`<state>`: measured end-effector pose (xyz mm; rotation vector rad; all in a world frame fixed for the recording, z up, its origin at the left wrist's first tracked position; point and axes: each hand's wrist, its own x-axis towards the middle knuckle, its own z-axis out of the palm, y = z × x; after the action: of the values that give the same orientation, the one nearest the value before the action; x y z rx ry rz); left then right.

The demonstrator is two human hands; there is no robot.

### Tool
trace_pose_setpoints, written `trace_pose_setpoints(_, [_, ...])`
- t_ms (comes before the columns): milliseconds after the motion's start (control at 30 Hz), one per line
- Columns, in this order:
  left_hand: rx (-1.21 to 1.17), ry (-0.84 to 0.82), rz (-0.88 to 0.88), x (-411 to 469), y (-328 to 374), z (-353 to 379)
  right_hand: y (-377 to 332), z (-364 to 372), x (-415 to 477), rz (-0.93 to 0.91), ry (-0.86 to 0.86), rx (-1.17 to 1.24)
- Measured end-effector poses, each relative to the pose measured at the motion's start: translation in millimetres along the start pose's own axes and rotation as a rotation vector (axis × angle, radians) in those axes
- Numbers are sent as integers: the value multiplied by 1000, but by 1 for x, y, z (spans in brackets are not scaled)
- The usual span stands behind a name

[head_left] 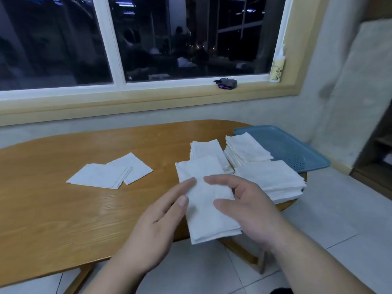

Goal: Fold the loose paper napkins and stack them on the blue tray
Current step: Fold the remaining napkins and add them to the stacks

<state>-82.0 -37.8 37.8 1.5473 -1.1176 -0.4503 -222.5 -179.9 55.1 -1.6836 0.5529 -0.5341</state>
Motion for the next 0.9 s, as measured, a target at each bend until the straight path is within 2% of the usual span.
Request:
trace_pose_setpoints(167, [-82,43,-116,44,11,38,0,-38,13,-20,46,35])
trace_pose_setpoints(333, [-150,160,-197,93,11,45,0,-59,60,-38,74,-110])
trace_pose_setpoints(400, [-101,196,-227,116,8,39,-2,-63,85,-47,98,-194])
trace_pose_setpoints(633, [104,148,-283,180,-9,20,-6,-66,155,4,89,-653])
trace_pose_setpoints(833, [475,-2,-312,195,-37,26,3,-63,174,56,-14,-990])
trace_pose_setpoints(900, [517,-4,-311,195,-44,23,4,-62,173,27,2,-1068])
